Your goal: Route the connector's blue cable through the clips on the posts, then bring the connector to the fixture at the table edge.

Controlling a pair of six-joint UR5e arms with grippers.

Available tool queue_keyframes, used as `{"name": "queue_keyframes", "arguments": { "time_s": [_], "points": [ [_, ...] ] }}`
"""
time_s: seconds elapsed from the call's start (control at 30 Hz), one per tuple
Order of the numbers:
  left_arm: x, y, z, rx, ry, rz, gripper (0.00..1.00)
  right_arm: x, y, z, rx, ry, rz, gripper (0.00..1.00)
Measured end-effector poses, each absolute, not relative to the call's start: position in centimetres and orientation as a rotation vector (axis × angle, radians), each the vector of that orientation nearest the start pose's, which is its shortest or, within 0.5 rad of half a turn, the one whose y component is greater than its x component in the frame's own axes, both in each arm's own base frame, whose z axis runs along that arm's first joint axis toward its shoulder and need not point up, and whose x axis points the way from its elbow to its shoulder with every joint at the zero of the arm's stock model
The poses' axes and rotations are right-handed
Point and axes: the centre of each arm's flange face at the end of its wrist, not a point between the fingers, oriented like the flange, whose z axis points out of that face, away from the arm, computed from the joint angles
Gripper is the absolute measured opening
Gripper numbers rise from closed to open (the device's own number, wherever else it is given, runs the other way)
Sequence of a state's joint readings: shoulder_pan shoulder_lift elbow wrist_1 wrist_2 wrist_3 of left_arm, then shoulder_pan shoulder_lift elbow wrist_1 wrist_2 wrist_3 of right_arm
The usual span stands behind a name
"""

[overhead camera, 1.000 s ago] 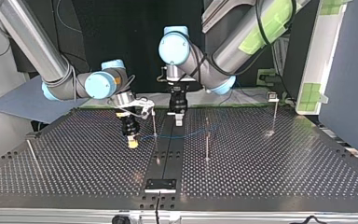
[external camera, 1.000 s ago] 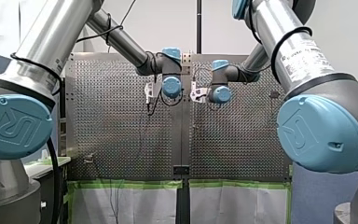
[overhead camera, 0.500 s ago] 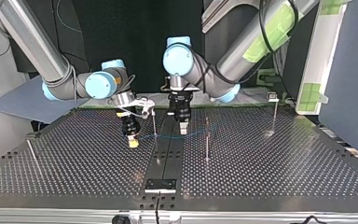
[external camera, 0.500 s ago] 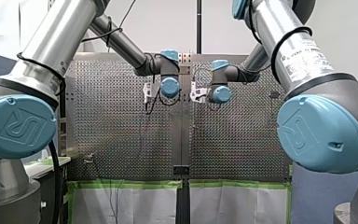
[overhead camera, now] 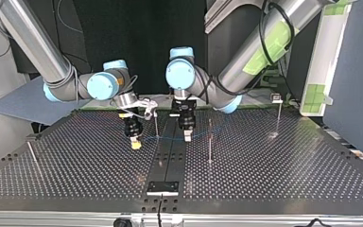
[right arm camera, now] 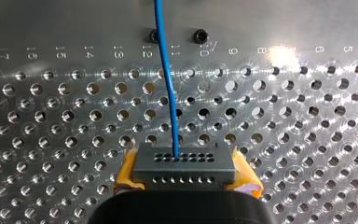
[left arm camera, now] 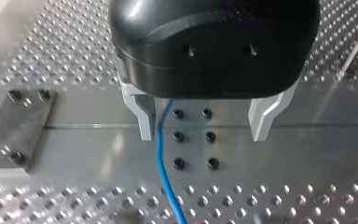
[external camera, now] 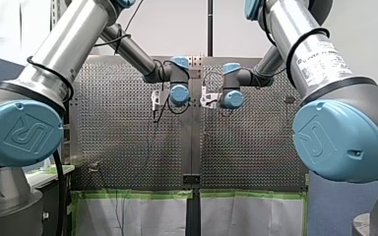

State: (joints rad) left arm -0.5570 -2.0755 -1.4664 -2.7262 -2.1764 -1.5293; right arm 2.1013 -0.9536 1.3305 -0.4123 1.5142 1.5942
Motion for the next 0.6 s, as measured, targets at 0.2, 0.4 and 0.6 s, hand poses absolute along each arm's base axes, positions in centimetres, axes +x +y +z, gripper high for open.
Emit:
{"name": "queue_keyframes", "arguments": {
  "time_s": [0.2, 0.4, 0.6],
  "points": [
    [53.2, -40.4, 28.8, -0.045, 1.551, 0.088, 1.0, 48.1, -54.5, 26.8, 1.591, -0.875, 1.664, 0.0],
    [54.4, -40.3, 30.5, -0.063, 1.526, 0.091, 1.0, 48.0, -54.6, 26.9, 1.589, -0.875, 1.664, 0.0],
    [54.6, -40.3, 30.8, -0.064, 1.52, 0.088, 1.0, 48.0, -54.6, 26.8, 1.591, -0.876, 1.663, 0.0]
  ]
}}
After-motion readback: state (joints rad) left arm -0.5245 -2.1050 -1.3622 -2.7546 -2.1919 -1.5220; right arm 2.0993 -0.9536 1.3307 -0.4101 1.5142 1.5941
